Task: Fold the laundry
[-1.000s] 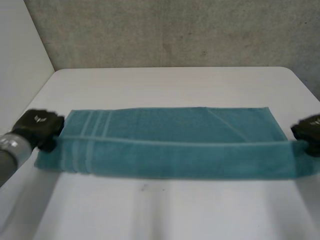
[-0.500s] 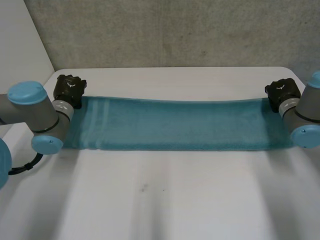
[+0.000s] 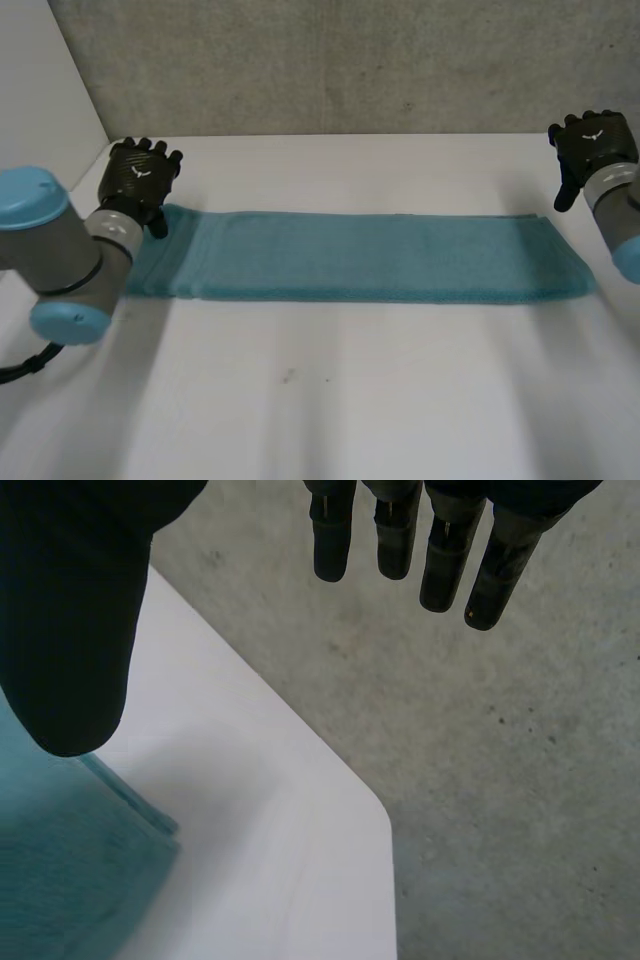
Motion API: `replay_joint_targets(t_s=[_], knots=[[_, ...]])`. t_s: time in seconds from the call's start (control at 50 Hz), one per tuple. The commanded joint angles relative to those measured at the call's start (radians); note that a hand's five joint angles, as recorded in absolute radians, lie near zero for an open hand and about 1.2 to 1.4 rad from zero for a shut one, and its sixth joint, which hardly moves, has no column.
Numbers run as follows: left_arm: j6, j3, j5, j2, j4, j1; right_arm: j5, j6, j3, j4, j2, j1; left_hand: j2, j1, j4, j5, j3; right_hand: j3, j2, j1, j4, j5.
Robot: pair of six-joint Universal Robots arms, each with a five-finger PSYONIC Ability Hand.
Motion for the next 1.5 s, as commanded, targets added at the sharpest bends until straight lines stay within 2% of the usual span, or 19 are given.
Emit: replay_joint_targets(t_s=[0.02, 0.16, 0.22, 0.3, 0.4, 0.7, 0.72, 0.78, 0.84, 0.86, 0.94, 1.04, 1.08, 1.1, 1.16, 1.24, 1.3, 1.38, 1.5], knots=[[-0.043, -0.243, 0.002, 0.202, -0.004, -0.001, -0.106, 0.036, 0.267, 0.041, -0.196, -0.035, -0.033, -0.035, -0.035, -0.027, -0.042, -0.041, -0.047, -0.035, -0.060, -0.067], [-0.186, -0.388, 0.004, 0.301, -0.006, -0.008, -0.165, 0.036, 0.408, 0.156, -0.219, -0.105, -0.030, -0.032, -0.032, -0.024, -0.039, 0.108, 0.101, 0.113, 0.088, 0.081], [-0.214, -0.402, 0.004, 0.303, -0.003, -0.008, -0.179, 0.036, 0.428, 0.153, -0.216, -0.113, -0.030, -0.032, -0.032, -0.024, -0.039, 0.161, 0.154, 0.166, 0.141, 0.134], [-0.275, -0.415, 0.002, 0.291, 0.014, 0.008, -0.238, 0.034, 0.460, 0.073, -0.193, -0.151, -0.027, -0.029, -0.029, -0.021, -0.037, 0.290, 0.283, 0.295, 0.270, 0.263], [-0.278, -0.418, -0.001, 0.275, 0.039, 0.008, -0.261, 0.031, 0.463, -0.022, -0.119, -0.167, -0.024, -0.026, -0.026, -0.018, -0.034, 0.375, 0.368, 0.380, 0.356, 0.349], [-0.278, -0.420, -0.018, 0.252, 0.054, 0.007, -0.254, 0.020, 0.433, -0.037, -0.055, -0.196, -0.024, -0.026, -0.026, -0.018, -0.034, 0.404, 0.398, 0.409, 0.385, 0.378], [-0.278, -0.421, -0.018, 0.251, 0.054, 0.007, -0.254, 0.020, 0.423, -0.037, -0.043, -0.196, -0.021, -0.023, -0.023, -0.015, -0.031, 0.547, 0.540, 0.552, 0.527, 0.520], [-0.278, -0.421, -0.018, 0.251, 0.054, 0.007, -0.254, 0.020, 0.408, -0.037, -0.024, -0.197, -0.019, -0.020, -0.021, -0.012, -0.028, 0.730, 0.723, 0.735, 0.710, 0.703], [-0.278, -0.421, -0.018, 0.252, 0.051, 0.007, -0.251, 0.017, 0.385, -0.027, -0.006, -0.197, -0.019, -0.020, -0.021, -0.012, -0.028, 1.072, 1.066, 1.077, 1.053, 1.046], [-0.278, -0.421, -0.018, 0.251, 0.051, 0.007, -0.248, 0.017, 0.376, -0.025, 0.000, -0.199, -0.019, -0.020, -0.021, -0.012, -0.028, 1.180, 1.174, 1.185, 1.161, 1.154], [-0.278, -0.423, -0.019, 0.252, 0.051, 0.008, -0.232, 0.011, 0.353, -0.027, 0.016, -0.225, -0.019, -0.020, -0.021, -0.012, -0.028, 1.181, 1.175, 1.186, 1.162, 1.155], [-0.278, -0.425, -0.024, 0.255, 0.049, 0.008, -0.125, -0.004, 0.328, -0.042, -0.012, -0.286, -0.021, -0.023, -0.023, -0.015, -0.031, 1.181, 1.175, 1.186, 1.162, 1.155], [-0.278, -0.429, -0.029, 0.257, 0.049, 0.008, -0.108, -0.009, 0.321, -0.040, -0.017, -0.299, -0.021, -0.023, -0.023, -0.015, -0.031, 1.181, 1.175, 1.186, 1.162, 1.155], [-0.278, -0.431, -0.030, 0.259, 0.049, 0.008, -0.061, -0.038, 0.286, -0.027, -0.024, -0.347, -0.021, -0.023, -0.023, -0.015, -0.031, 1.181, 1.175, 1.186, 1.162, 1.155], [-0.278, -0.435, -0.033, 0.260, 0.051, 0.008, -0.039, -0.073, 0.258, -0.027, -0.018, -0.380, -0.021, -0.023, -0.023, -0.015, -0.031, 1.181, 1.175, 1.186, 1.162, 1.155], [-0.278, -0.437, -0.044, 0.265, 0.049, 0.007, 0.018, -0.249, 0.174, -0.034, -0.017, -0.449, -0.021, -0.023, -0.023, -0.015, -0.031, 1.181, 1.175, 1.186, 1.162, 1.155], [-0.278, -0.438, -0.045, 0.268, 0.051, 0.007, 0.033, -0.300, 0.147, -0.034, -0.017, -0.452, -0.024, -0.026, -0.026, -0.018, -0.034, 1.181, 1.175, 1.186, 1.162, 1.155], [-0.278, -0.440, -0.045, 0.269, 0.051, 0.007, 0.033, -0.296, 0.127, -0.036, -0.021, -0.425, -0.024, -0.026, -0.026, -0.018, -0.034, 1.181, 1.175, 1.186, 1.162, 1.155], [-0.278, -0.441, -0.061, 0.275, 0.051, 0.007, 0.027, -0.193, 0.087, -0.065, -0.073, -0.141, -0.030, -0.032, -0.032, -0.024, -0.039, 1.181, 1.175, 1.186, 1.162, 1.155]])
